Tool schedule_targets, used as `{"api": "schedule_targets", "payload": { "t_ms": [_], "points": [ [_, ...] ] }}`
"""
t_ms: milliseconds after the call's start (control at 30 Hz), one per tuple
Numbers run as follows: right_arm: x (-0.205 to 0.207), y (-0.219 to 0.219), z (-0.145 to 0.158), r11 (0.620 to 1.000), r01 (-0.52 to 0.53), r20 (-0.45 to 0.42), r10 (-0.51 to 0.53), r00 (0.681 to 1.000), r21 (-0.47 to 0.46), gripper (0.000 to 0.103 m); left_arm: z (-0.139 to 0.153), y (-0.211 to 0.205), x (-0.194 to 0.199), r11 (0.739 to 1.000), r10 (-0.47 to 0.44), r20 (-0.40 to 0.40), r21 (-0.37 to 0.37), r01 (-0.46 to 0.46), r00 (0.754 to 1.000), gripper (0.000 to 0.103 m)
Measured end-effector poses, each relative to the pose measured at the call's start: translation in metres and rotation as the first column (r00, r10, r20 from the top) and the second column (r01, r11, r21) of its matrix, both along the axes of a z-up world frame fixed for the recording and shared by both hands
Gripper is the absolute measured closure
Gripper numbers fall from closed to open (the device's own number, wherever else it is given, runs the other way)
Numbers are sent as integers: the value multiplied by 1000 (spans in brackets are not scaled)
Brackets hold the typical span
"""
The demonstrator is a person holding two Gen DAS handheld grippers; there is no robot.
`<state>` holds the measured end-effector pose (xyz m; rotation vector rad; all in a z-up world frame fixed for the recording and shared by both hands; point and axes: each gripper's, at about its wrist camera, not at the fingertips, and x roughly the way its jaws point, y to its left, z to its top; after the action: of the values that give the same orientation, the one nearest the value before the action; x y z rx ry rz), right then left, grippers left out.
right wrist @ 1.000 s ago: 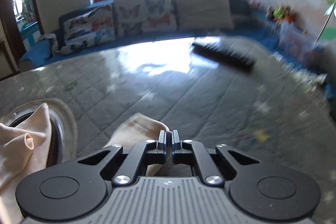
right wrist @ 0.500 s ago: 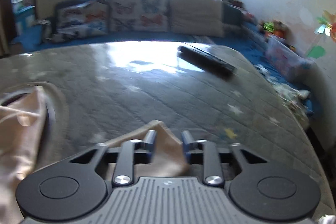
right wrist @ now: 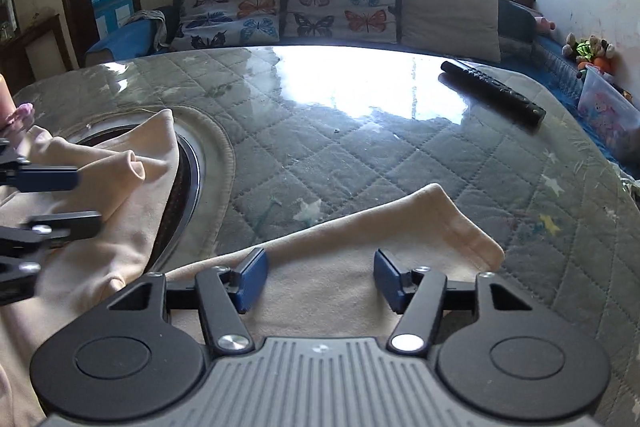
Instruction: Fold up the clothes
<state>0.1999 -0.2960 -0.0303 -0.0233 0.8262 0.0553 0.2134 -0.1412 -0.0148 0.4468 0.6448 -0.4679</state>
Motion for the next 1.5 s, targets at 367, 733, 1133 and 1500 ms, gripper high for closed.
{"api": "schedule_targets", "payload": {
  "t_ms": [367,733,1133,1500],
  "points": [
    [0,1,-3,1000,0,5,0,1000,-10,30,19,49,0,984,141,26,-113,-137,990,101],
    [-5,8,1,998,14,10,-13,1000,-55,30,94,214,-73,869,465,159,-271,-414,871,101],
    [-52,82,46,954,-299,80,299,951,-16,30,79,347,-148,700,711,147,-241,-673,687,101],
    [-119,184,35,692,-721,-6,722,692,40,32,28,359,-138,661,747,55,-160,-733,662,101]
  ]
}}
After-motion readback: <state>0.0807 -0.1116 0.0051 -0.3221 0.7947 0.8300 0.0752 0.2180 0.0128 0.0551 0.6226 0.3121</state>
